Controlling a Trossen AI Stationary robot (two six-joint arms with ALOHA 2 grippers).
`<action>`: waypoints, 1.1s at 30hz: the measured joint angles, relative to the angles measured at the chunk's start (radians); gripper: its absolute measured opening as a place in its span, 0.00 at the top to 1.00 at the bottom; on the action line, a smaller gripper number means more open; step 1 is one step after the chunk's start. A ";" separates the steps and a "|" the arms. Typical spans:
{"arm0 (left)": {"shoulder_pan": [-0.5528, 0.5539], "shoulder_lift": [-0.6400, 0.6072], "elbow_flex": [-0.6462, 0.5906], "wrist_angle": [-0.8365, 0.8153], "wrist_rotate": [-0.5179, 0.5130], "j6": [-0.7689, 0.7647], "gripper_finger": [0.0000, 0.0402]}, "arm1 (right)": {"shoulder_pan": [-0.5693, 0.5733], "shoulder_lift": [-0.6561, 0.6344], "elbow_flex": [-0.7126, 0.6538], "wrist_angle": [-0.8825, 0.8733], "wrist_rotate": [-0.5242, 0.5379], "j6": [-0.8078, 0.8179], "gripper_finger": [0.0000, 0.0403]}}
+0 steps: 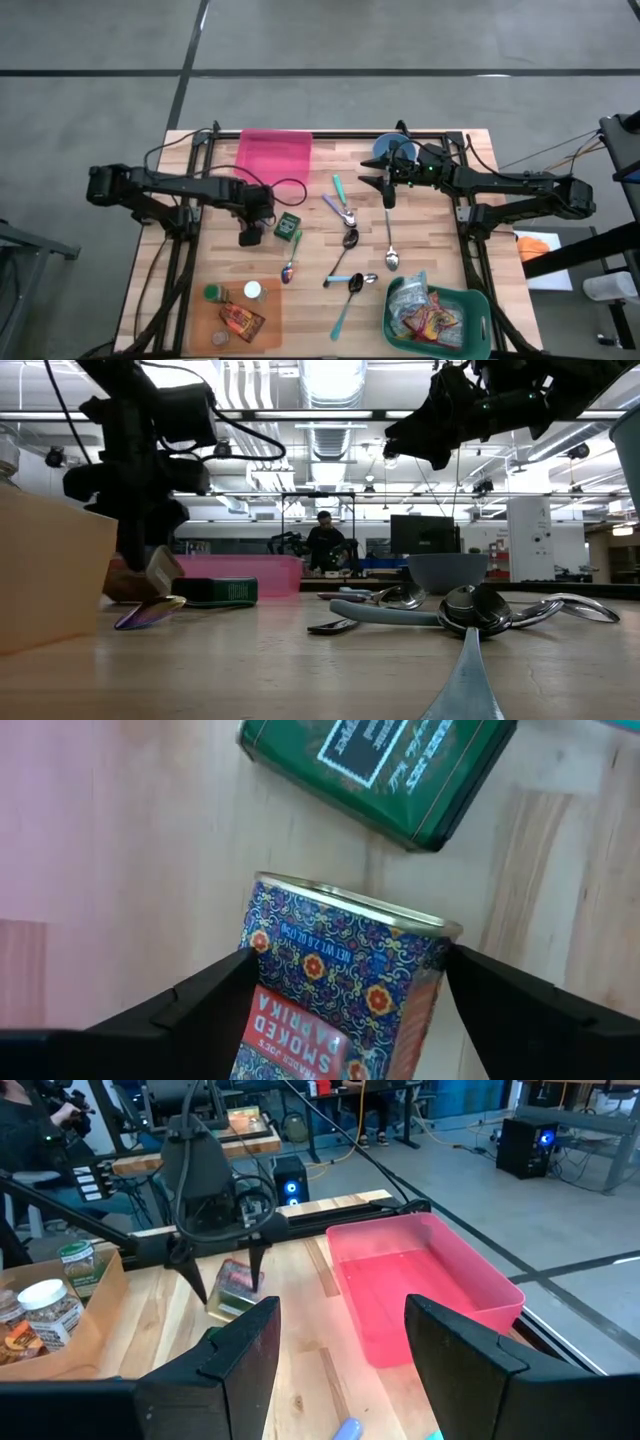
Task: Pick & Place Food Item
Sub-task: Put the red seasoning can into the orange bin
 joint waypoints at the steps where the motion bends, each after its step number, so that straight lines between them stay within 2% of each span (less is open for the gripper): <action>1: 0.001 0.010 0.005 0.000 0.001 -0.001 0.19 | 0.000 0.000 0.000 0.000 0.000 0.000 0.48; 19: 0.003 0.016 0.032 0.032 -0.031 -0.122 0.19 | 0.000 0.000 0.000 0.000 0.000 0.000 0.48; 27: 0.004 0.017 0.024 0.108 -0.109 -0.381 0.20 | 0.000 0.000 0.000 0.000 0.000 0.000 0.48; 33: 0.005 0.017 0.020 0.111 -0.131 -0.476 0.20 | 0.000 0.000 0.000 0.000 0.000 0.000 0.48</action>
